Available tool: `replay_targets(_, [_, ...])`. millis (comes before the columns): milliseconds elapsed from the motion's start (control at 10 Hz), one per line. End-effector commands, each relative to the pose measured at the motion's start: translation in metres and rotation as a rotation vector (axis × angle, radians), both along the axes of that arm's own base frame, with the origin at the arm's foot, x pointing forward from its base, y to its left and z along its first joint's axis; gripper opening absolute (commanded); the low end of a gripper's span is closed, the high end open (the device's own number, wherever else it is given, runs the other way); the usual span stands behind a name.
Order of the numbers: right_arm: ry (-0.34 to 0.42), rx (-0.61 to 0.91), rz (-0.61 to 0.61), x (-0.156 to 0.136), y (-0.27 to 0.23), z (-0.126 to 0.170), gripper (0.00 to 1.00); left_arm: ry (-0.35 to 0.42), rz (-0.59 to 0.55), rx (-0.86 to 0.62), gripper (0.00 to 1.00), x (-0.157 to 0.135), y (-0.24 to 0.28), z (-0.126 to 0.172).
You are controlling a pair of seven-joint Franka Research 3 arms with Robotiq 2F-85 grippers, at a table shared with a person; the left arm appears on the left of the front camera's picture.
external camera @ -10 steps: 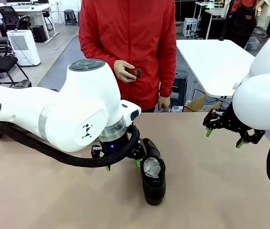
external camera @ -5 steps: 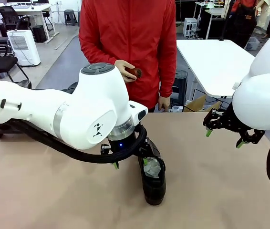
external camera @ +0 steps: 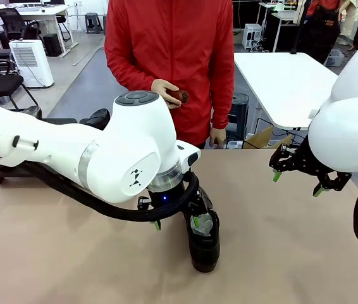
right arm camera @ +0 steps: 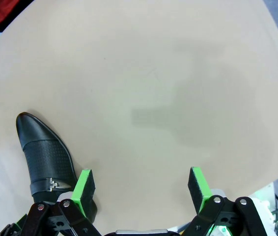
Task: Organize the shoes by placing them on the stand.
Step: Place the Shoe from the middle of the table onto the Shoes Stand.
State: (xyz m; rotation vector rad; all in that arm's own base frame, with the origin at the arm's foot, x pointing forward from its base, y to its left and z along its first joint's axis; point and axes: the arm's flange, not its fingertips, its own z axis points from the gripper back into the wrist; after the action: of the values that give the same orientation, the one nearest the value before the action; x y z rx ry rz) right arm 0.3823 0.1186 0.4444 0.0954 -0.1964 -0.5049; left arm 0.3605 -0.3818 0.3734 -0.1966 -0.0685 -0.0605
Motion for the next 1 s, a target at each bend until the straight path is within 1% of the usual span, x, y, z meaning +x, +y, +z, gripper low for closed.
replay_targets(0, [-0.006,-0.002,0.013,0.001,0.000,0.003,1.00,-0.034,0.008,0.067,1.00,0.010,-0.020,-0.008])
replay_targets(300, [-0.006,-0.002,0.013,0.001,0.000,0.003,1.00,0.025,0.020,0.090,1.00,0.019,-0.034,-0.025])
replay_targets(400, [-0.006,-0.002,0.013,0.001,0.000,0.003,1.00,0.016,0.020,0.085,0.98,0.021,-0.036,-0.027])
replay_targets(500, [-0.006,-0.002,0.013,0.001,0.000,0.003,1.00,0.022,0.000,0.078,0.91,0.022,-0.039,-0.029])
replay_targets(700, [-0.006,-0.002,0.013,0.001,0.000,0.003,1.00,0.023,0.001,0.081,0.63,0.022,-0.040,-0.028])
replay_targets(900, [-0.006,-0.002,0.013,0.001,0.000,0.003,1.00,0.060,0.012,0.081,0.33,0.022,-0.041,-0.028])
